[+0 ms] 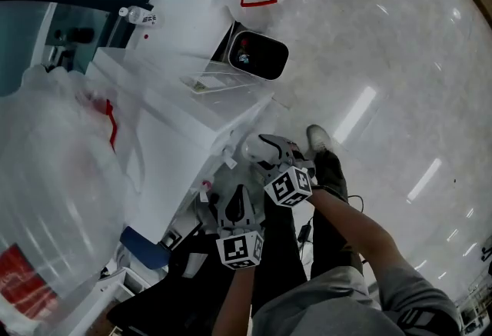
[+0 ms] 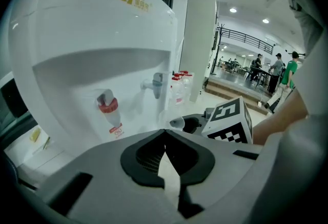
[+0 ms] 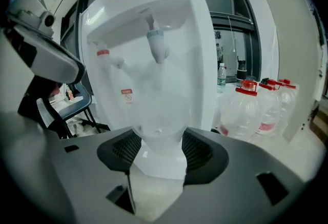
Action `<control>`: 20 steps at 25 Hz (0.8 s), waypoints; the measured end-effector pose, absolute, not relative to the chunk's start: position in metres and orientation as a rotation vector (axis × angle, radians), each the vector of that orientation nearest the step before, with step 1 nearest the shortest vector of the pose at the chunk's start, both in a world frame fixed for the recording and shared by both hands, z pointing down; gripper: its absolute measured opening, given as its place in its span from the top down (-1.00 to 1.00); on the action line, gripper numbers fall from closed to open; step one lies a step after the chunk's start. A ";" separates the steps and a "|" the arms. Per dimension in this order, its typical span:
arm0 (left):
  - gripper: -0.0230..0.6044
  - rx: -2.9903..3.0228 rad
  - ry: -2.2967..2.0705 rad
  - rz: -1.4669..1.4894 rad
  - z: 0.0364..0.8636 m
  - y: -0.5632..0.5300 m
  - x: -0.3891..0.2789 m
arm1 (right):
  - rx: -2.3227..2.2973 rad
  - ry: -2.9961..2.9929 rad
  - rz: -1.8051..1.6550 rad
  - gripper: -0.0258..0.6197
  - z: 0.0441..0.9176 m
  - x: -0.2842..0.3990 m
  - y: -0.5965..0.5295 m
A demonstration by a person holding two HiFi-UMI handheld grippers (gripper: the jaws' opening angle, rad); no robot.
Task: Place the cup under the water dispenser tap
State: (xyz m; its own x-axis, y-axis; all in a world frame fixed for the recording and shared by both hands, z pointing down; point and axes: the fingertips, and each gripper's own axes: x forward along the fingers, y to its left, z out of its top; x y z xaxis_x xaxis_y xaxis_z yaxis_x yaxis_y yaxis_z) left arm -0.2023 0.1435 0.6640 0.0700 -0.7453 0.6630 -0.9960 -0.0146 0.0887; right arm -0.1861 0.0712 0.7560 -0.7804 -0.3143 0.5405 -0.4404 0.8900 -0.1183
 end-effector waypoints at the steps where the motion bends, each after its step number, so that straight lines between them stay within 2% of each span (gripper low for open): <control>1: 0.89 1.809 -1.722 0.602 0.669 0.144 -0.203 | 0.542 -2.530 0.321 0.16 0.763 -0.190 0.070; 20: 0.89 1.798 -1.683 0.665 0.748 0.142 -0.230 | 0.476 -2.549 0.245 0.16 0.837 -0.233 0.061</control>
